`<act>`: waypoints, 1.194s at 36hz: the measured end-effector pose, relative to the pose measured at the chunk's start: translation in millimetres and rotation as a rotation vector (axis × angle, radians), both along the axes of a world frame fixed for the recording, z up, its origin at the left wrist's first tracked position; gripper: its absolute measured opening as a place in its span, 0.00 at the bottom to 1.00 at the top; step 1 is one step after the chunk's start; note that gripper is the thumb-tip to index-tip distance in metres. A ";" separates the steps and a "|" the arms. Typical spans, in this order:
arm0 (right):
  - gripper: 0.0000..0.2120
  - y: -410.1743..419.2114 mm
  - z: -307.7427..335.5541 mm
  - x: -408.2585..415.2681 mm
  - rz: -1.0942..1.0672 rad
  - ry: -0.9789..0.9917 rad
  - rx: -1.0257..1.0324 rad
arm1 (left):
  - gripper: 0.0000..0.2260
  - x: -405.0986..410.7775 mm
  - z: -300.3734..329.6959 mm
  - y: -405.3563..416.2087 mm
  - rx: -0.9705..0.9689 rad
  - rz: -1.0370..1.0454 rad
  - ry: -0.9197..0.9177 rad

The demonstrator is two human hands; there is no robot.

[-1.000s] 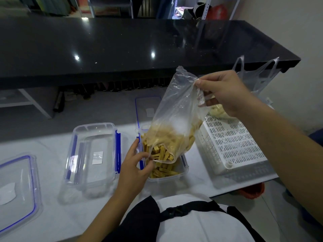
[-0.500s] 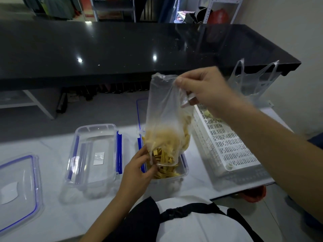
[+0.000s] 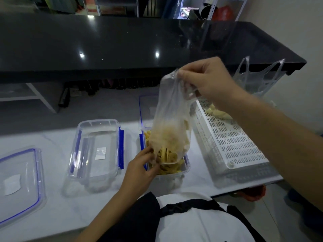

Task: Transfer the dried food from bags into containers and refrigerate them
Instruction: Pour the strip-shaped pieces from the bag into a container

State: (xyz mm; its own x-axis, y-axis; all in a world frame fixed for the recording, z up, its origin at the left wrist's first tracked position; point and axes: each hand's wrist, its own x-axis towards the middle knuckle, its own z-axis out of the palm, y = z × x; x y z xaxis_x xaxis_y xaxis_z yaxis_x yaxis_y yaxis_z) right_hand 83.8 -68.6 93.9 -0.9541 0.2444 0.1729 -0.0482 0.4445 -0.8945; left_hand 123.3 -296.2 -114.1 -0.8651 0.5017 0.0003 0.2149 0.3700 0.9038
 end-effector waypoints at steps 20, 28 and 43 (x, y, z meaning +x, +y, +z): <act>0.04 0.6 -8.7 -1.7 0.093 -0.007 0.084 | 0.18 -14.8 27.6 -6.2 0.075 0.155 0.055; 0.06 -12.9 -6.8 -0.4 0.191 -0.027 0.199 | 0.40 -63.8 107.7 10.5 0.259 0.057 -0.077; 0.04 53.2 -52.6 8.9 0.129 -0.392 0.149 | 0.06 -98.7 128.2 13.7 0.480 0.111 -0.166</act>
State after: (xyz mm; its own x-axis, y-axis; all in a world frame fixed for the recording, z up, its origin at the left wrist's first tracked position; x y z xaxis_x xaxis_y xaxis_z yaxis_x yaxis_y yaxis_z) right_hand 92.7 -15.4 41.3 -0.9759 0.1184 -0.1835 0.2179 0.5830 -0.7827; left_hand 24.7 -282.6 14.2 -0.9209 0.3842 0.0662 0.0373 -0.0823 0.9959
